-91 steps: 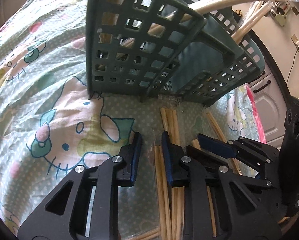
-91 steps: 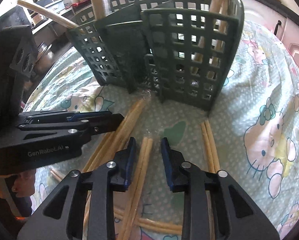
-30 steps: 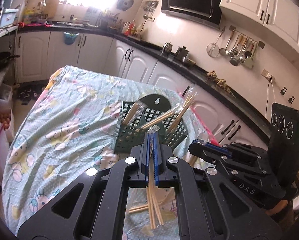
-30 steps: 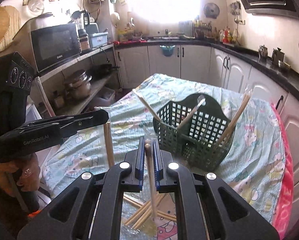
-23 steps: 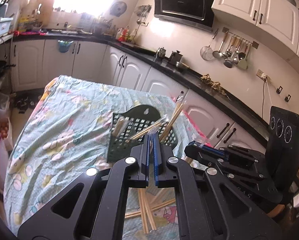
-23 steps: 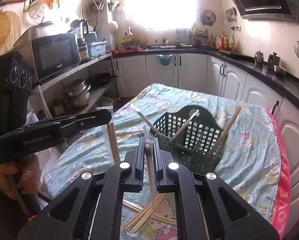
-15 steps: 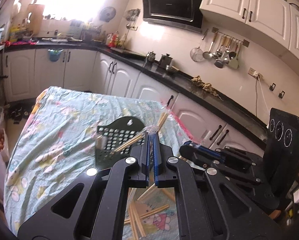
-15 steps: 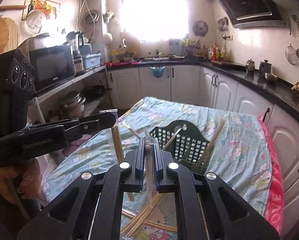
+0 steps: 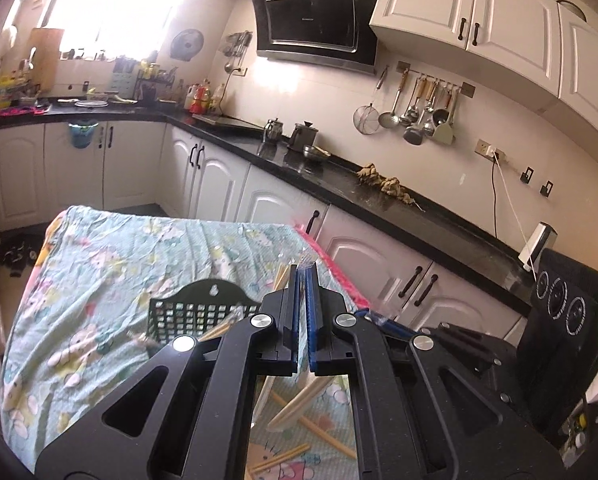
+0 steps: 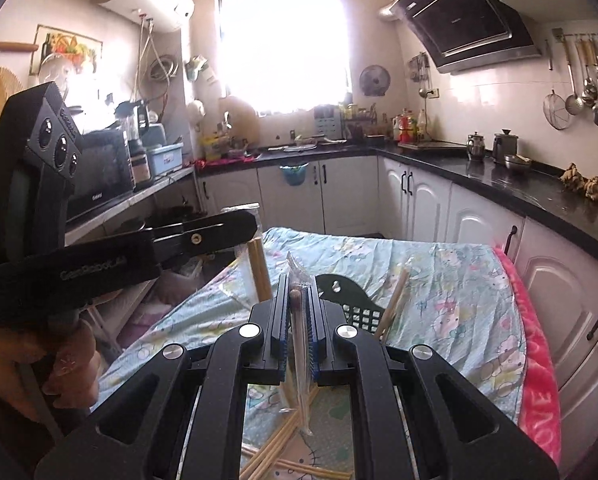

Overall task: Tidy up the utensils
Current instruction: 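Lift the left tool's chopstick up over the caddy while the right tool raises its chopstick there, then open the left tool to drop its chopstick into the caddy while the right tool releases too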

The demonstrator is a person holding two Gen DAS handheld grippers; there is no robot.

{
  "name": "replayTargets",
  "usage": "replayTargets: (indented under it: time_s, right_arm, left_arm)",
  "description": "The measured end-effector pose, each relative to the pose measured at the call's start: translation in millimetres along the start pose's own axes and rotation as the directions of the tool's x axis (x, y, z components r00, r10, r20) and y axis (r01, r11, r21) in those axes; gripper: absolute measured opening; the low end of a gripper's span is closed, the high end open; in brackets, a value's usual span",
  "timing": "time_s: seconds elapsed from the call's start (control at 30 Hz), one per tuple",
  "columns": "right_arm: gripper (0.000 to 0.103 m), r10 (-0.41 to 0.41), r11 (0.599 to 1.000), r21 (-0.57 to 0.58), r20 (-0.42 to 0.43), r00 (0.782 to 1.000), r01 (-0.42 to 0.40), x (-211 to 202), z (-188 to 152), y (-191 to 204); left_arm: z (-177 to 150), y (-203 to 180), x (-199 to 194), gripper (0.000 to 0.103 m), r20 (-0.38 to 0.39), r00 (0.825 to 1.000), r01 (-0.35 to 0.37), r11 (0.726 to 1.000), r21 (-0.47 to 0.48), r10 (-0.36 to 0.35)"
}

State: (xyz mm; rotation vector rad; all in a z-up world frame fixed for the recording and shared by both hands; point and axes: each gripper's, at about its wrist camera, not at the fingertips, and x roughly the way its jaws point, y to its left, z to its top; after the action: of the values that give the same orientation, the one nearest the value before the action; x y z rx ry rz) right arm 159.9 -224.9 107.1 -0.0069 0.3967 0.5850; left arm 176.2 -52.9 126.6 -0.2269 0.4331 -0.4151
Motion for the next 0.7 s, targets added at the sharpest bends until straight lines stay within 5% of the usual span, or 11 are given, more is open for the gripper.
replayTargets:
  time_s: [0.7]
  right_arm:
    - [0.008, -0.085, 0.996, -0.020, 0.147, 0.986, 0.089, 2, 67, -22]
  left_arm:
    - [74, -3, 19, 0.001, 0.130, 0.991, -0.029, 0.999, 0.029, 0.025]
